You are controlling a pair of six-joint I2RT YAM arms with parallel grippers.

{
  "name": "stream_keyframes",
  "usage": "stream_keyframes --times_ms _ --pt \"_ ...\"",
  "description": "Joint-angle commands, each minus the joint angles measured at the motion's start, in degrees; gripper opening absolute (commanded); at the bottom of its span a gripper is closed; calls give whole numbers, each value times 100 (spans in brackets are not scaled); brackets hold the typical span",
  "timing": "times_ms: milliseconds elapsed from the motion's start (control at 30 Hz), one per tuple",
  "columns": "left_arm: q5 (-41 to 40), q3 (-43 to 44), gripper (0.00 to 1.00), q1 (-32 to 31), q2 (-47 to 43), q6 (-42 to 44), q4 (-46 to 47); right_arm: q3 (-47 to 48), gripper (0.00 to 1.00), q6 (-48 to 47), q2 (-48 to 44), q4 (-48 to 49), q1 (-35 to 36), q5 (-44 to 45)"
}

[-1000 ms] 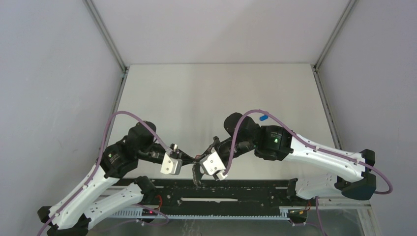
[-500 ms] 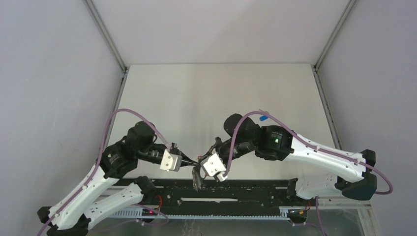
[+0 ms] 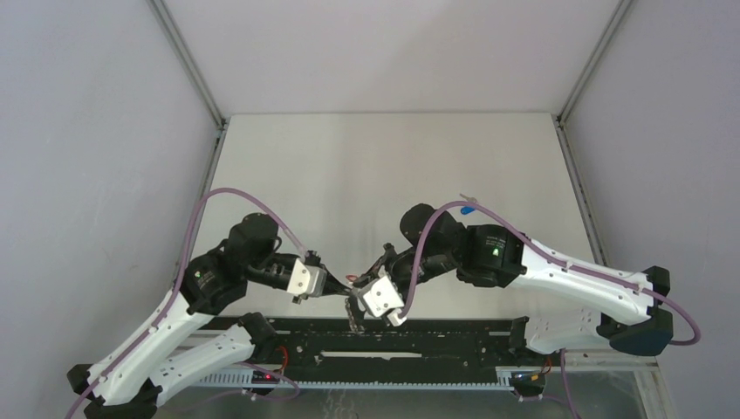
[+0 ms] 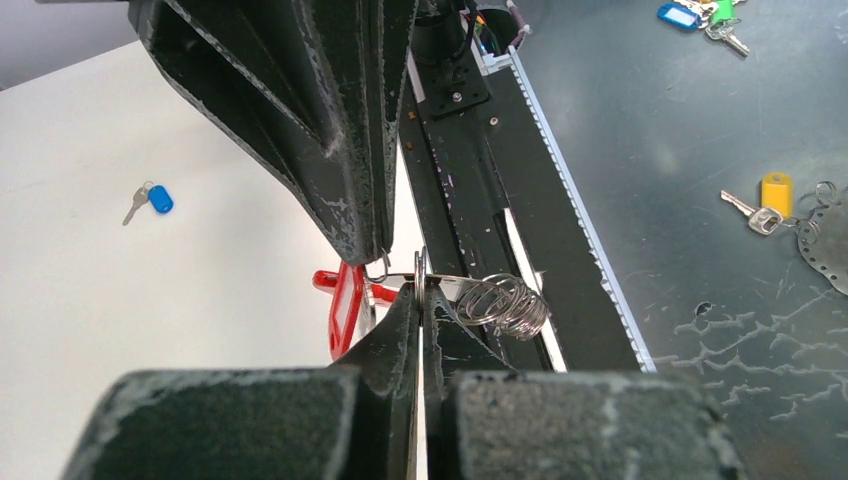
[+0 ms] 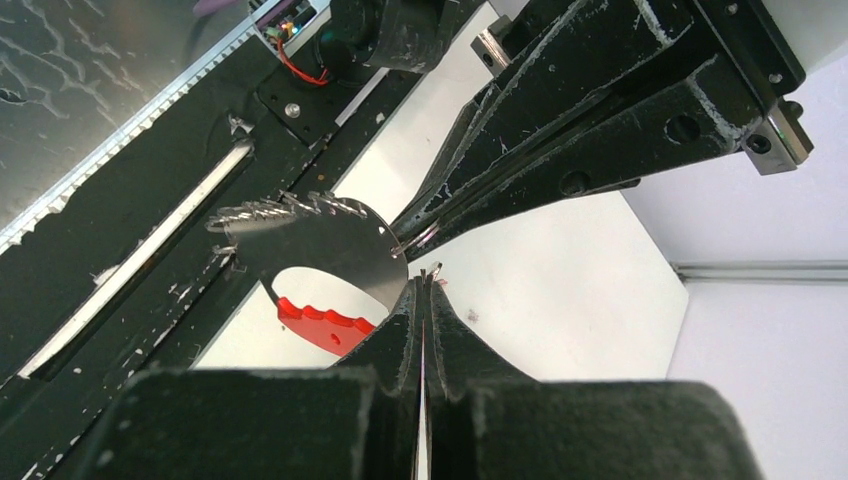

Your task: Put the keys on the keyring

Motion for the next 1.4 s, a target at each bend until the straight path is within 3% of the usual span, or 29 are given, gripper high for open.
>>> stream_keyframes --times_ms 0,1367 --pt "132 208 0 -34 -22 -174 274 81 0 -64 -213 45 53 124" --pt "166 219 0 65 119 -958 545 40 0 -231 -306 -4 193 146"
